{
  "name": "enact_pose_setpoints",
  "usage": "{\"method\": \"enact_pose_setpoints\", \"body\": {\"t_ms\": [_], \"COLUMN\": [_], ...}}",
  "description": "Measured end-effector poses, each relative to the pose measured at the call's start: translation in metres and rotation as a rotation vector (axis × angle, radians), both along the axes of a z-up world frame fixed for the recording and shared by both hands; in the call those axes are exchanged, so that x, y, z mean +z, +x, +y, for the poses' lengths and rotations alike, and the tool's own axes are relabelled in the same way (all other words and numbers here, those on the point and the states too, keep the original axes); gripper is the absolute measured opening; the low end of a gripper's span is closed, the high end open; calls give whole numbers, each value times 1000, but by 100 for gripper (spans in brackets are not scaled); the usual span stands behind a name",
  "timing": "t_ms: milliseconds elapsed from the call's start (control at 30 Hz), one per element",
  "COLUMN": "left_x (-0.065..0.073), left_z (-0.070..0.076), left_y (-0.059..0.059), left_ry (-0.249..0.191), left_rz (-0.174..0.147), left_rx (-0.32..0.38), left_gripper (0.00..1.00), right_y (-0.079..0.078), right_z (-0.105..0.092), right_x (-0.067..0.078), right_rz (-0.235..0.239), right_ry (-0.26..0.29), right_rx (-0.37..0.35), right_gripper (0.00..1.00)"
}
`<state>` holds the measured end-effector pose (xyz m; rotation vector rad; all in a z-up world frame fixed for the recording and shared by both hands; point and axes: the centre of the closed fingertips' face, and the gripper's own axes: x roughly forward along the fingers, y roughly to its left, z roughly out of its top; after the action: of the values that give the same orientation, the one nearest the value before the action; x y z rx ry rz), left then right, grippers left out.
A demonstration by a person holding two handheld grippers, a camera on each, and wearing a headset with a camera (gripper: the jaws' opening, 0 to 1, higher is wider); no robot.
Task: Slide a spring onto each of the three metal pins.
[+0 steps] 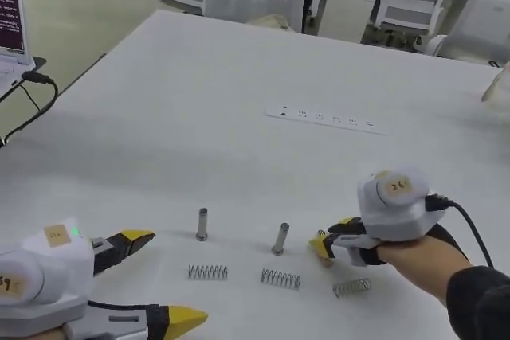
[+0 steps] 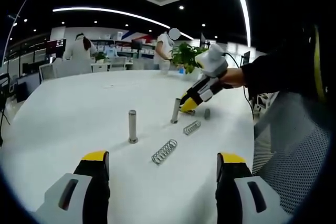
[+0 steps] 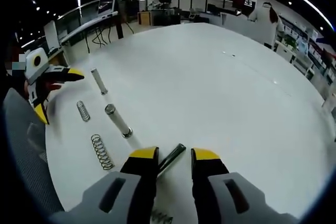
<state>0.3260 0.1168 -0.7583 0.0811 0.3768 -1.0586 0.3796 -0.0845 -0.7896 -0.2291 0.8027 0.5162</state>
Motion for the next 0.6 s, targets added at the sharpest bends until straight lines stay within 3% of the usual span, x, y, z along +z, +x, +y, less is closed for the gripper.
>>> {"method": "enact_pose_setpoints", "body": {"t_ms": [600], "left_x": [-1], "left_z": [0], "left_y": [-2], "left_ry": [3], "left_rz": [8], "left_rx": [0], "left_gripper": [79], "right_y": [2], "right_z": [2], "right_x": [-4], "right_rz": [41], "right_ry": [-26], "right_rx": [-9], "right_gripper": [15]}}
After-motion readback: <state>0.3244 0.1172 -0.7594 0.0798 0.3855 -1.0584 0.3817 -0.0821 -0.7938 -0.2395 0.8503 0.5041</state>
